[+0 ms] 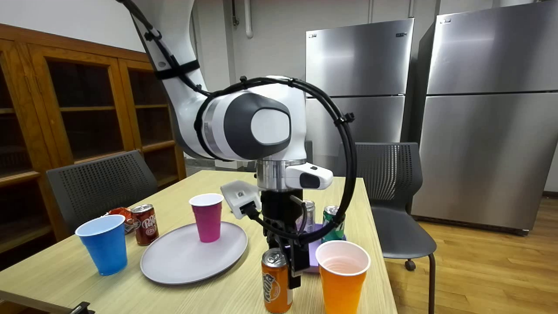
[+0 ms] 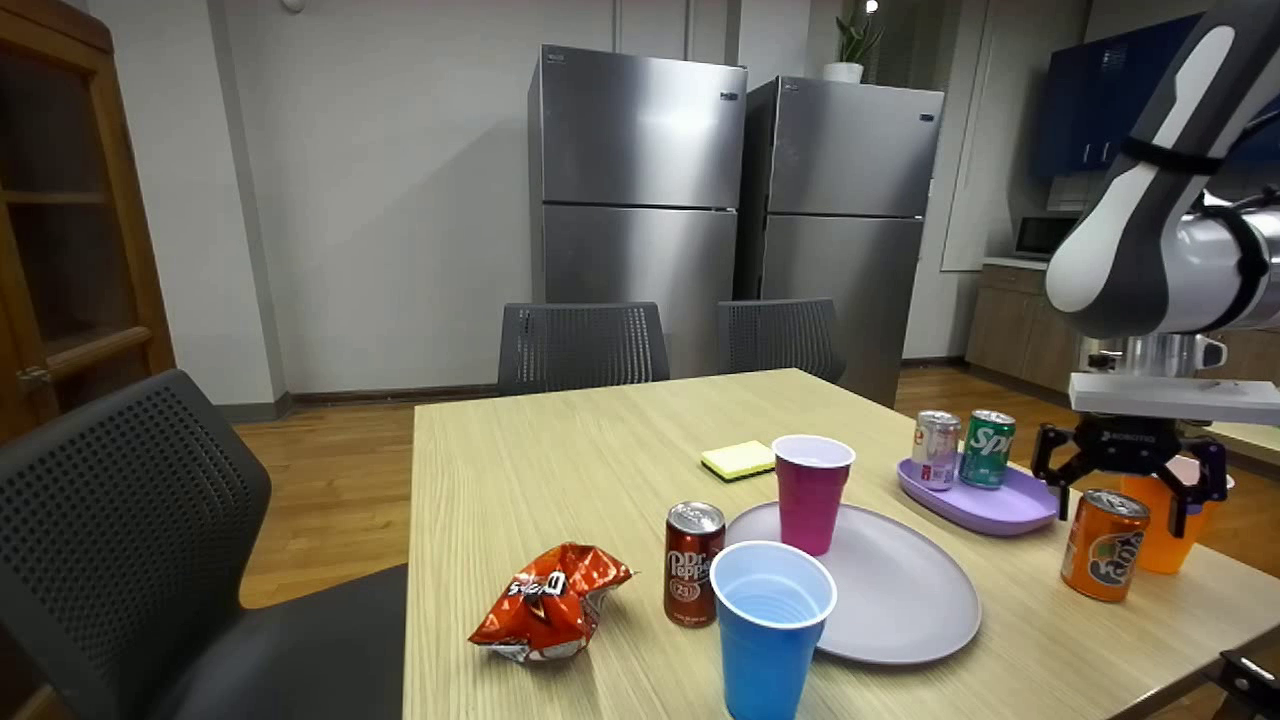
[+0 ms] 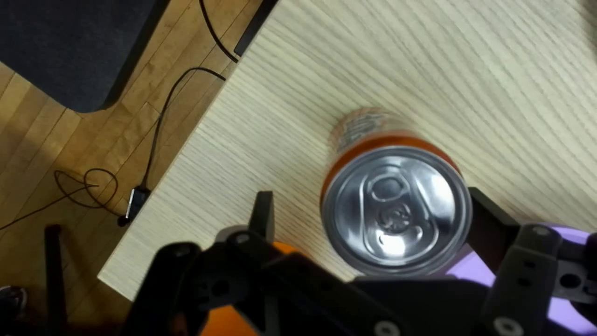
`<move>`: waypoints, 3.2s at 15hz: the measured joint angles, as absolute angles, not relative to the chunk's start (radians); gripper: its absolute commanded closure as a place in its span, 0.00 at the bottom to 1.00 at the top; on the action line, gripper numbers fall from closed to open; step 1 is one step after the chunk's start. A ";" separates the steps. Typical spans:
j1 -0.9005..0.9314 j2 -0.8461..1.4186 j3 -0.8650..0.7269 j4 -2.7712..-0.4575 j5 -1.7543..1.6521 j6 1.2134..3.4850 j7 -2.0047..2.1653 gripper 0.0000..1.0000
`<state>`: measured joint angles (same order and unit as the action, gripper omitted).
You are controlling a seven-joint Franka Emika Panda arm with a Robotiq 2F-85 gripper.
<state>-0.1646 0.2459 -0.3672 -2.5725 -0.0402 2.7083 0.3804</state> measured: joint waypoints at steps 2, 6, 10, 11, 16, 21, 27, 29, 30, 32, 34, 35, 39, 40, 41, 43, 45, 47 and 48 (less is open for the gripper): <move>-0.159 0.236 -0.367 -2.586 -0.040 2.708 0.380 0.15; -0.154 0.220 -0.367 -2.605 -0.040 2.708 0.380 0.49; -0.154 0.205 -0.366 -2.619 -0.040 2.708 0.380 0.62; -0.154 0.204 -0.366 -2.621 -0.040 2.708 0.380 0.62; -0.154 0.181 -0.361 -2.635 -0.040 2.708 0.364 0.62; -0.155 0.114 -0.360 -2.644 -0.040 2.706 0.337 0.62; -0.160 0.049 -0.344 -2.638 -0.034 2.705 0.323 0.62; -0.160 0.048 -0.330 -2.626 -0.019 2.704 0.318 0.62; -0.161 0.048 -0.322 -2.618 -0.007 2.702 0.311 0.62; -0.161 0.049 -0.308 -2.598 0.022 2.695 0.292 0.62; -0.161 0.056 -0.297 -2.572 0.050 2.687 0.273 0.62; -0.161 0.062 -0.294 -2.558 0.062 2.683 0.262 0.62; -0.162 0.112 -0.285 -2.491 0.100 2.657 0.222 0.62; -0.163 0.130 -0.284 -2.472 0.107 2.650 0.213 0.62; -0.165 0.150 -0.283 -2.453 0.112 2.644 0.207 0.62; -0.169 0.194 -0.278 -2.412 0.123 2.628 0.192 0.62; -0.175 0.239 -0.269 -2.368 0.130 2.611 0.180 0.62; -0.180 0.284 -0.259 -2.323 0.135 2.593 0.171 0.62; -0.183 0.305 -0.254 -2.300 0.136 2.583 0.168 0.62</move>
